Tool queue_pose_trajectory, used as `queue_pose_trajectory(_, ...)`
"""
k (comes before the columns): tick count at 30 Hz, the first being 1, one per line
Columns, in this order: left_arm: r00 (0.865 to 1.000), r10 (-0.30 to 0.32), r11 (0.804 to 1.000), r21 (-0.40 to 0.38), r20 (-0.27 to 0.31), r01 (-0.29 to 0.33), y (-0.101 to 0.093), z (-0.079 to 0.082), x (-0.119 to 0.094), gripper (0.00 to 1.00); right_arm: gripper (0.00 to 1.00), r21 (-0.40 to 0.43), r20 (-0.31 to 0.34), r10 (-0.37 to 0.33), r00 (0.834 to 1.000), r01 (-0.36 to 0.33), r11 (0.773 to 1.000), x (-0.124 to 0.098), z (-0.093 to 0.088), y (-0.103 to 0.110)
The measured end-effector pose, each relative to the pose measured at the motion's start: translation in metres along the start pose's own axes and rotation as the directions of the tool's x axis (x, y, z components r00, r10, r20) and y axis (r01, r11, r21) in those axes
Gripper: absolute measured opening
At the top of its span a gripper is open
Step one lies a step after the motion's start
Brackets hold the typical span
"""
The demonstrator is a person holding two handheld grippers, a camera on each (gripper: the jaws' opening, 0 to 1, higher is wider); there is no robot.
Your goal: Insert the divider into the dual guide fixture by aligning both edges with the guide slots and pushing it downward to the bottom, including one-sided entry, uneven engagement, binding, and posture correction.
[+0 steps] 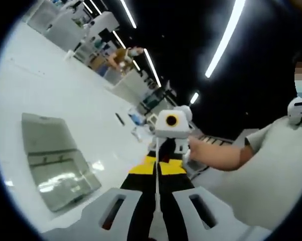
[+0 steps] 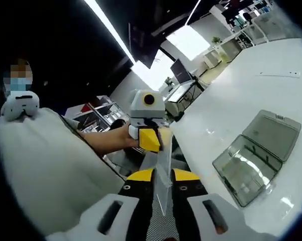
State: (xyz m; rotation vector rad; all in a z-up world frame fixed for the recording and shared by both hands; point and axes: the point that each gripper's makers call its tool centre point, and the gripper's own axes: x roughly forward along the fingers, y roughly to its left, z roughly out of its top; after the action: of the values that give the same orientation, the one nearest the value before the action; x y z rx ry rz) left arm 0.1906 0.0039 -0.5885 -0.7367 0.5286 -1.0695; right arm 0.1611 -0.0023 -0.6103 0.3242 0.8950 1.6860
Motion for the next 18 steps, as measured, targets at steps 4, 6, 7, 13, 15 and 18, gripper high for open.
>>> queue_pose_trajectory(4, 1.0, -0.005, 1.0, -0.003, 0.004, 0.005, -0.0006, -0.0001, -0.0004, 0.0, 0.09, 0.001, -0.012, 0.011, 1.0, -0.011, 1.0, 0.0015, -0.0022, 0.0018)
queue_pose_trajectory(6, 1.0, -0.005, 1.0, -0.004, 0.007, 0.005, -0.0001, 0.0, -0.0008, 0.0, 0.08, 0.003, -0.01, 0.009, 1.0, -0.009, 1.0, 0.002, -0.002, 0.0015)
queue_pose_trajectory(7, 1.0, -0.006, 1.0, -0.006, 0.007, 0.007, -0.0007, -0.0001, -0.0009, 0.0, 0.08, 0.005, -0.005, 0.011, 1.0, -0.011, 1.0, 0.0024, -0.0014, 0.0019)
queue_pose_trajectory(13, 1.0, -0.012, 1.0, -0.006, 0.009, 0.012, -0.0023, -0.0001, -0.001, 0.0, 0.06, 0.01, -0.005, 0.014, 1.0, -0.014, 1.0, 0.0035, -0.0017, 0.0024)
queue_pose_trajectory(15, 1.0, -0.014, 1.0, -0.005, 0.01, 0.014, -0.0024, 0.0001, -0.0012, 0.0, 0.05, 0.009, -0.004, 0.016, 1.0, -0.016, 1.0, 0.0034, -0.0016, 0.003)
queue_pose_trajectory(18, 1.0, -0.017, 1.0, -0.004, 0.011, 0.017, -0.0026, 0.0004, -0.0009, 0.0, 0.05, 0.021, 0.001, 0.022, 1.0, -0.022, 1.0, 0.0028, -0.0013, 0.0037)
